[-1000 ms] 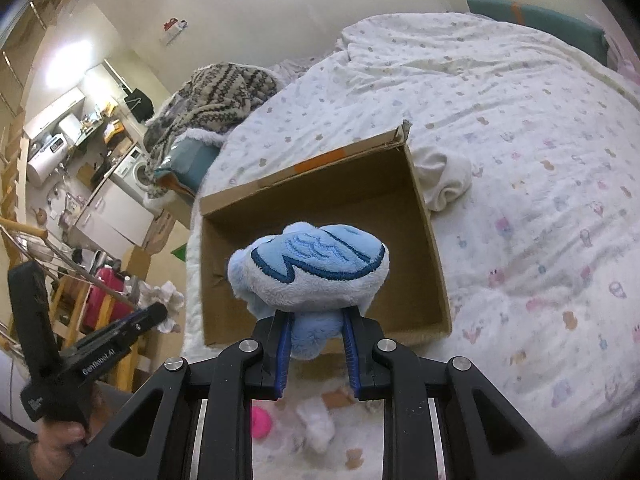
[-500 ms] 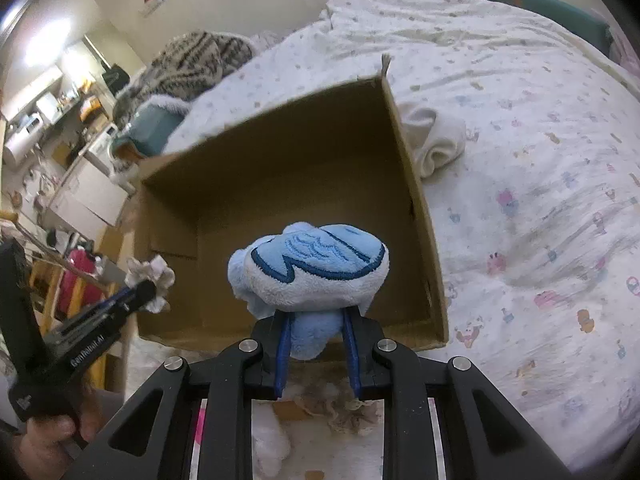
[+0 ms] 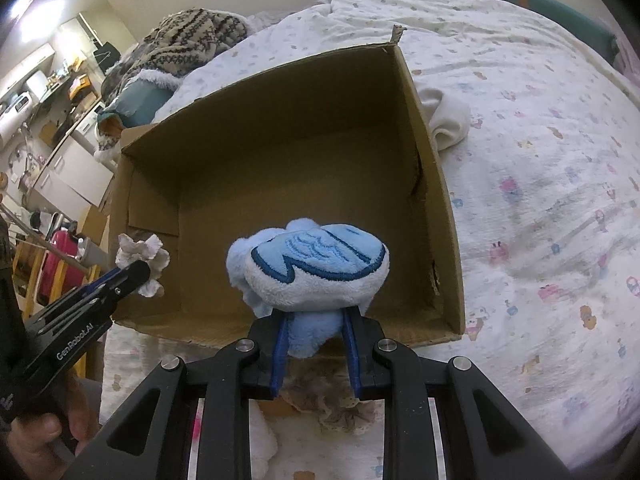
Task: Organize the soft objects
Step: 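Carry scrunchie and blue plush into the box and open both tools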
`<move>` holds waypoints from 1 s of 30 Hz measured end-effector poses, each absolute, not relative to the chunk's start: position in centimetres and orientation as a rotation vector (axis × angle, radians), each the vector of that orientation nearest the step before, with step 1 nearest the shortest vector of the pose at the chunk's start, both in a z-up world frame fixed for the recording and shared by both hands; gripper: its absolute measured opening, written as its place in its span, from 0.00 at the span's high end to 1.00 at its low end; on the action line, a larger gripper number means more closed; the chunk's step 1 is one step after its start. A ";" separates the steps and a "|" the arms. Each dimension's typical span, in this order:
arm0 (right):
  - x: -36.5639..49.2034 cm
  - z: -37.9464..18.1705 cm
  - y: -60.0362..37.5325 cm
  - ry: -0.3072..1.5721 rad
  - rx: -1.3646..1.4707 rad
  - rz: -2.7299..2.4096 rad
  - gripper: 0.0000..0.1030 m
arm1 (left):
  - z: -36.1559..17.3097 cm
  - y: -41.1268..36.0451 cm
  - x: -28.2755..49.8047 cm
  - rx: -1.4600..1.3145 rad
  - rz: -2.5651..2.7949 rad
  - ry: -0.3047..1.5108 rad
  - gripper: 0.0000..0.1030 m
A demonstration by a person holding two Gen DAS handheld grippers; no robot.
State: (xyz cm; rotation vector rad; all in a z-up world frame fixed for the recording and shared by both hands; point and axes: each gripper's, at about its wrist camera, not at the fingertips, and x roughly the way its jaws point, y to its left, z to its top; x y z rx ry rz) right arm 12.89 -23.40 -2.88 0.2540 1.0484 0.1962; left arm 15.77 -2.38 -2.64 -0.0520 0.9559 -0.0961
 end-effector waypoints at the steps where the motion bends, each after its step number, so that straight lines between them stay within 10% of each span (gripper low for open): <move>1: 12.9 -2.9 -23.4 1.049 0.253 0.197 0.76 | -2.7 -2.3 15.8 -0.054 -0.094 0.957 0.85; 30: 12.8 -2.6 -23.7 1.033 0.262 0.179 0.63 | -2.6 -3.0 15.5 -0.030 -0.088 0.944 0.74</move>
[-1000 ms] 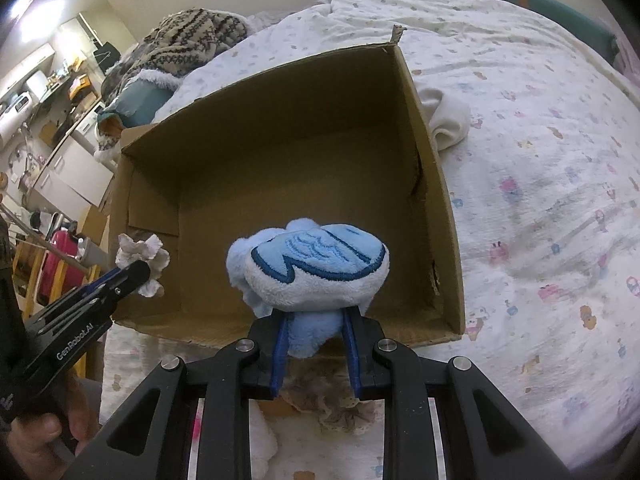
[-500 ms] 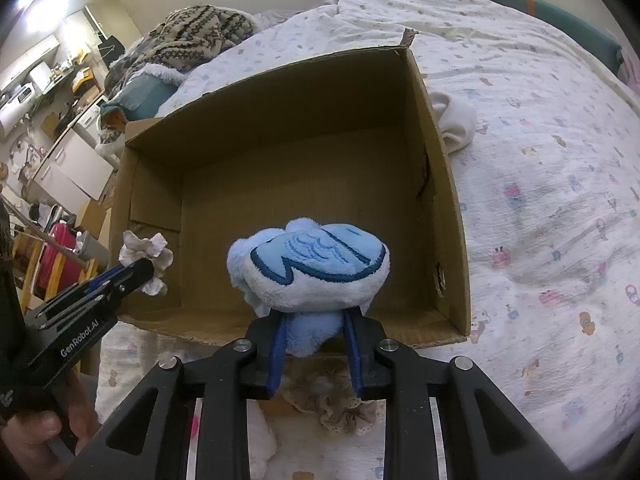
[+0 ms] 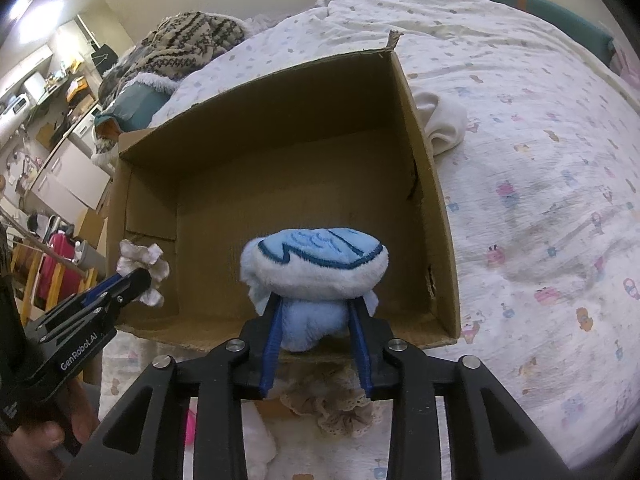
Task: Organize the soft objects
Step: 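Carry scrunchie and blue plush into the box and open both tools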
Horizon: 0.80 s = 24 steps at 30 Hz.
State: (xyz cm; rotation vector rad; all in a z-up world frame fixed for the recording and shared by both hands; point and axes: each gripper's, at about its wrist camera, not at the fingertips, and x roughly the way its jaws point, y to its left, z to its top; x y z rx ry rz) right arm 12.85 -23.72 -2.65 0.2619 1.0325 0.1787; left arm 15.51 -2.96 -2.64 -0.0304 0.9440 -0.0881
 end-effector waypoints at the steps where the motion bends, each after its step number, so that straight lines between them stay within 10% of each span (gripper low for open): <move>1: 12.8 -2.6 -23.8 1.027 0.264 0.177 0.53 | -2.5 -3.0 15.5 -0.030 -0.089 0.938 0.73; 6: 12.9 -2.2 -23.9 1.003 0.267 0.170 0.45 | -2.1 -3.1 15.3 -0.028 -0.102 0.919 0.71; 13: 12.9 -2.3 -24.2 1.005 0.285 0.165 0.44 | -1.6 -3.4 14.9 -0.019 -0.096 0.885 0.37; 24: 13.0 -2.2 -24.6 1.012 0.299 0.159 0.44 | -1.2 -2.9 14.9 -0.052 -0.082 0.902 0.36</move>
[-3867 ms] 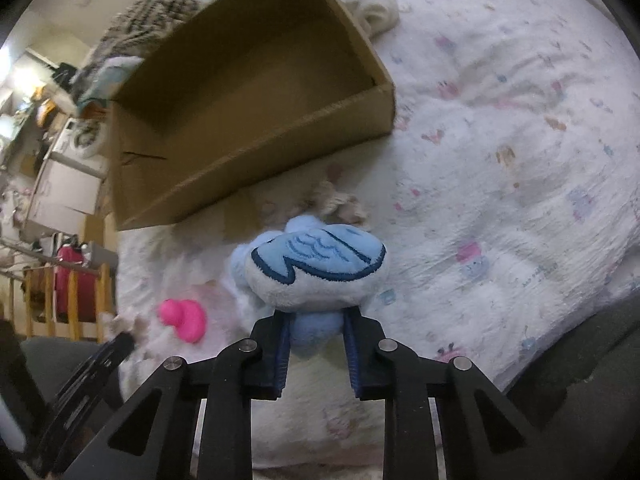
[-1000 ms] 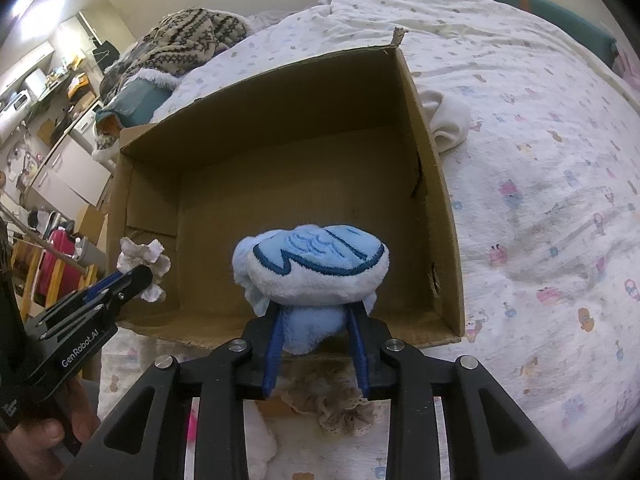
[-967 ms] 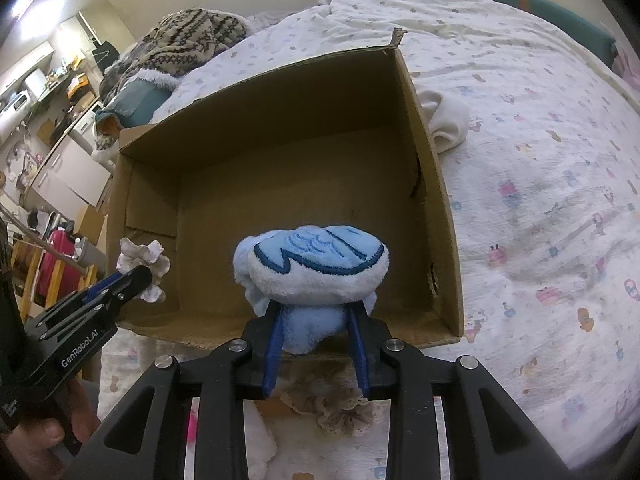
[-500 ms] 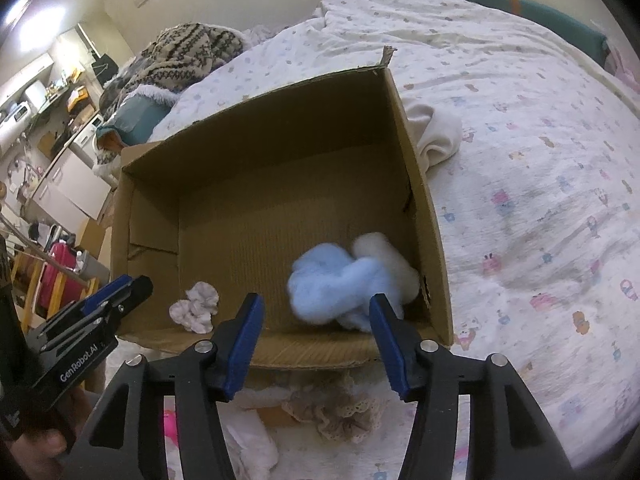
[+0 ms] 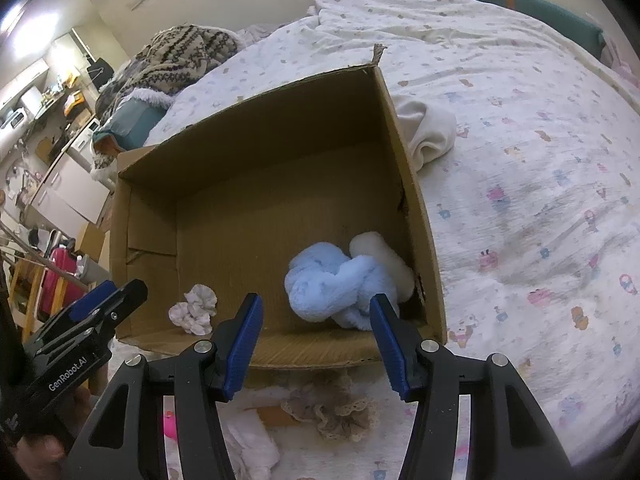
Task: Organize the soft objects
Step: 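Carry scrunchie and blue plush into the box and open both tools, then lower the left tool and grasp the pink rubber duck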
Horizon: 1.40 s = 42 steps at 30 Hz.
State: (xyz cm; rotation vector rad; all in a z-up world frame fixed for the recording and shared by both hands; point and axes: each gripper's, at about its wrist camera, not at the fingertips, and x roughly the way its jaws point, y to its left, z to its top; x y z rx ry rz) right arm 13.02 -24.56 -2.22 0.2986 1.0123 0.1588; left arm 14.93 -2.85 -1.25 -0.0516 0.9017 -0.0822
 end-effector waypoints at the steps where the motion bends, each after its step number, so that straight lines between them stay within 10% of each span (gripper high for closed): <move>1: 13.0 -2.2 -24.6 1.012 0.299 0.155 0.44 | -1.1 -2.8 14.9 -0.055 -0.082 0.902 0.36; 29: 6.9 0.1 -25.8 0.995 0.327 0.155 0.44 | 0.5 2.2 8.2 -0.114 0.019 0.979 0.36; 42: 5.6 -1.1 -26.1 1.041 0.384 0.132 0.44 | -8.8 -0.1 6.5 -0.067 -0.018 1.372 0.36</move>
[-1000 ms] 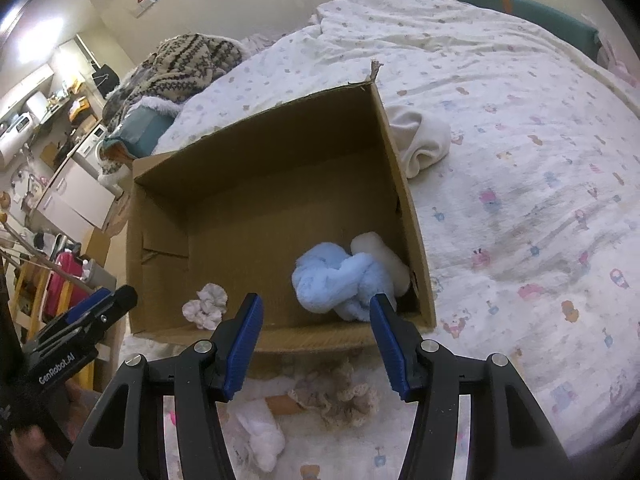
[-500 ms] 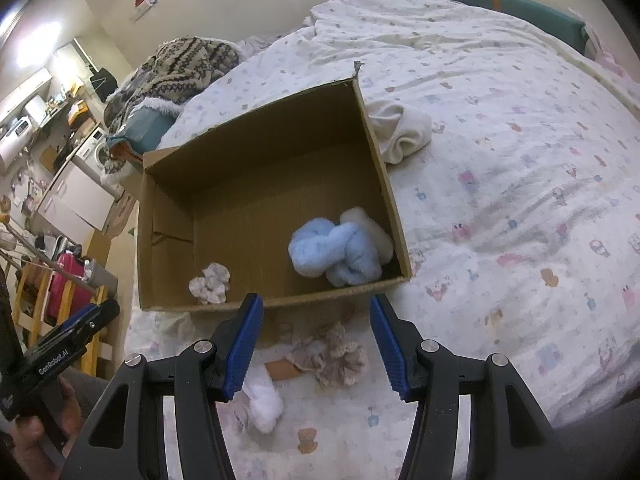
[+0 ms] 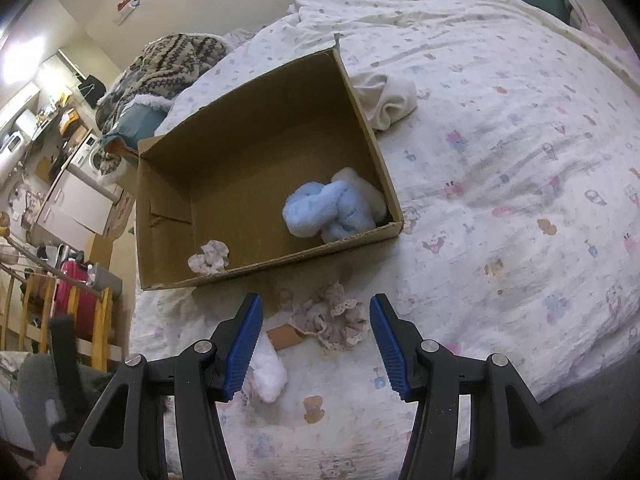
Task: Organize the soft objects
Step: 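Lower the left tool and grasp the pink rubber duck, then grasp the brown lace scrunchie with the right tool while left holds duck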
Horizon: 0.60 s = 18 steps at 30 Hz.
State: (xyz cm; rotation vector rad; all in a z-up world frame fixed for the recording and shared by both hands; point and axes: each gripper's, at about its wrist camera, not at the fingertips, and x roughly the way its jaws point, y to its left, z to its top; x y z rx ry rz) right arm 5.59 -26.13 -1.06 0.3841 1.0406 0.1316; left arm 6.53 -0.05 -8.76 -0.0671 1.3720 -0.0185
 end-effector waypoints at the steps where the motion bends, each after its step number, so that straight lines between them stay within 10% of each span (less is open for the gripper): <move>1: 5.6 -1.1 -26.1 1.040 0.382 0.128 0.44 | -9.0 -0.1 6.6 -0.066 -0.019 1.375 0.36; 18: 6.6 -1.9 -26.1 1.055 0.428 0.142 0.44 | -9.7 -2.4 6.9 -0.112 -0.132 1.417 0.76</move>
